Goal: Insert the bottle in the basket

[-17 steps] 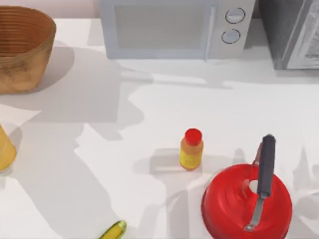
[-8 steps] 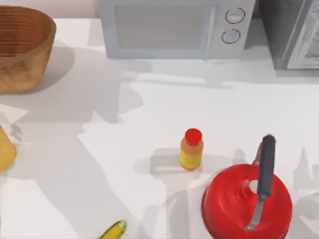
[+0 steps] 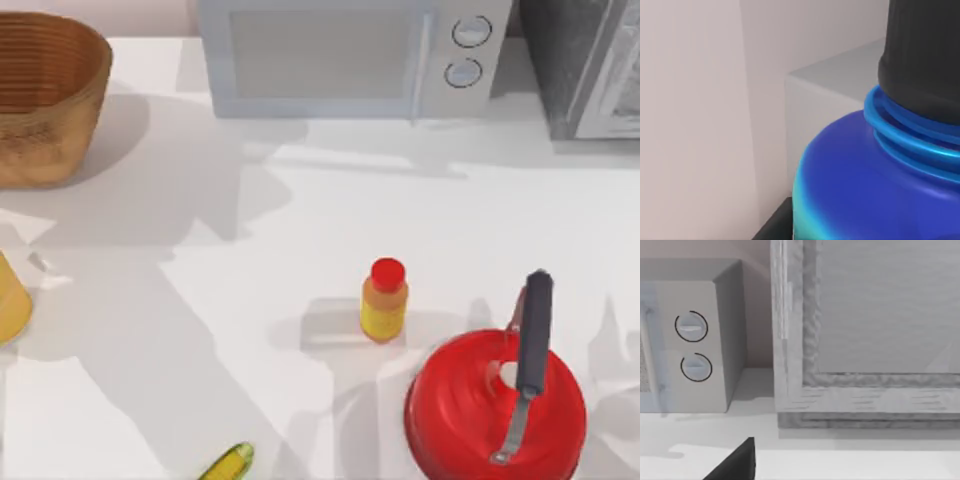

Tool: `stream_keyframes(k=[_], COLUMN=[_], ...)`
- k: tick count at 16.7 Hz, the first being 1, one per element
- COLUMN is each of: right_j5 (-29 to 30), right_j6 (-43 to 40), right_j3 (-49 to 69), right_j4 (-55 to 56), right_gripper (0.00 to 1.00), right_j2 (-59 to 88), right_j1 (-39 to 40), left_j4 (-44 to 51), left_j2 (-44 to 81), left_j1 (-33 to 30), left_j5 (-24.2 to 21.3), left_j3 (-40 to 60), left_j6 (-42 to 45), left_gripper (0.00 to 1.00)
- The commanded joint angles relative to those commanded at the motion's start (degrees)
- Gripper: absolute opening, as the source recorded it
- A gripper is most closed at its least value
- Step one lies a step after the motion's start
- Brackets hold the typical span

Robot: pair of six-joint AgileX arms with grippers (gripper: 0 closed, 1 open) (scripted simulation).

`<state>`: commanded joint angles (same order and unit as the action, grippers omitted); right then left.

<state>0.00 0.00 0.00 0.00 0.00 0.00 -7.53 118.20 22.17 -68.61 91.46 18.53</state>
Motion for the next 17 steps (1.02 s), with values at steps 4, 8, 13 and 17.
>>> stream_keyframes(k=[4,8,13,17], right_j5=[0.0,0.0,0.0,0.0], right_j6=[0.0,0.0,0.0,0.0], right_j3=[0.0,0.0,0.0,0.0], right_j4=[0.0,0.0,0.0,0.0], right_gripper=[1.00,1.00,1.00,1.00], right_j2=[0.0,0.0,0.0,0.0], right_j1=[0.0,0.0,0.0,0.0], left_j4=[0.0,0.0,0.0,0.0], left_j2=[0.0,0.0,0.0,0.0], left_j1=[0.0,0.0,0.0,0.0], left_j5=[0.0,0.0,0.0,0.0], left_j3=[0.0,0.0,0.0,0.0], left_j6=[0.0,0.0,0.0,0.0], left_gripper=[0.45,0.75,1.00,1.00])
